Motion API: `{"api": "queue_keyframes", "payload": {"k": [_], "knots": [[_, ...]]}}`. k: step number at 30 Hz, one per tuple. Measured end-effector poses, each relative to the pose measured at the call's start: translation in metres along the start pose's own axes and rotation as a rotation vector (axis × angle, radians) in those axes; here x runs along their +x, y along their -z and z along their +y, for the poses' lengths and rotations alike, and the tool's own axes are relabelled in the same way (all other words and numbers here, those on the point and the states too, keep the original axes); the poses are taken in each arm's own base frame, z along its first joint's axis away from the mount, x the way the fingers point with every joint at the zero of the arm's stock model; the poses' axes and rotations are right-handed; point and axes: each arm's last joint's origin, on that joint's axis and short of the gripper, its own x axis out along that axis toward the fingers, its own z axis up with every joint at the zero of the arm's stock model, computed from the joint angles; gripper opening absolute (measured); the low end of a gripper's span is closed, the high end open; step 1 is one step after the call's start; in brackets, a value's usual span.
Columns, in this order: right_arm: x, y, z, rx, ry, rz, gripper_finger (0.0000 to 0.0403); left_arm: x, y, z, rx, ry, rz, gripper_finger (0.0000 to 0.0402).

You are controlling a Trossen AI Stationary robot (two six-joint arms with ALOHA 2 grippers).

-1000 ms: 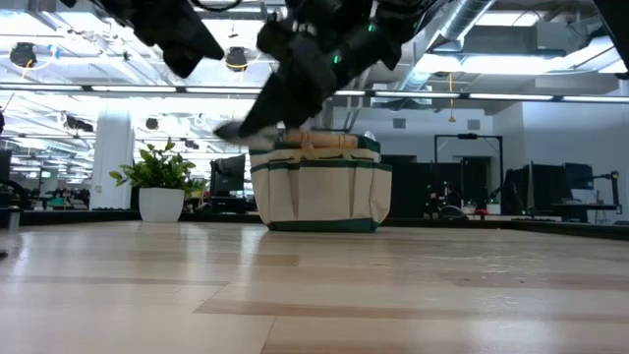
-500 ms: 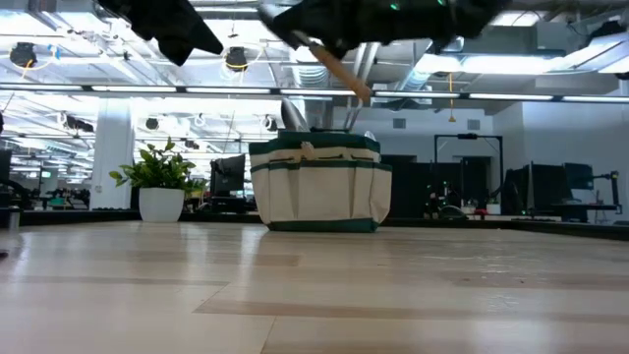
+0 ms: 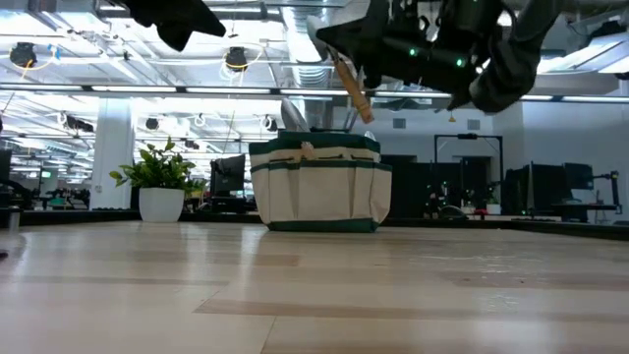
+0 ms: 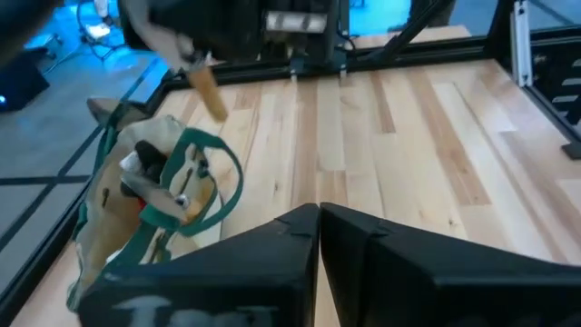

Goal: Pick & Place Garden tools in Gardening bag
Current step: Put the trowel into the gardening bag

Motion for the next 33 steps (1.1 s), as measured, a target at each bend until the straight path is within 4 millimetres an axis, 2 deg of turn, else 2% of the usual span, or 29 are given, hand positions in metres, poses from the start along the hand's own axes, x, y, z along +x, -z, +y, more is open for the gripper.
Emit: {"api": "queue_keyframes", "payload": {"k": [4,8,11,16,21,28,33], "knots": [[-0.002,0.011,-0.007,-0.006,0.060,-0.024,0.0000,0.000,0.001,0.000,0.002,-0.019,0.001,0.0001],[-0.002,0.014,-0.012,-0.021,0.171,-0.005,0.0000,0.003,0.011,0.001,0.010,-0.058,0.030,0.0001],[-0.002,0.012,-0.012,-0.068,0.210,-0.003,0.0000,0.006,0.022,0.001,0.007,-0.090,0.055,0.0001],[0.003,-0.006,-0.014,-0.107,0.235,-0.060,0.0000,0.008,0.030,0.001,-0.031,-0.127,0.066,0.0002],[0.015,-0.012,-0.016,-0.110,0.164,-0.076,0.0000,0.008,0.030,0.001,-0.038,-0.137,0.061,0.0002],[0.042,-0.024,-0.018,-0.109,0.038,-0.092,0.0000,0.008,0.030,0.003,0.005,-0.195,0.062,0.0002],[0.063,-0.023,-0.022,-0.059,-0.057,-0.069,0.0000,0.009,0.037,0.001,0.011,-0.194,0.075,0.0002]]}}
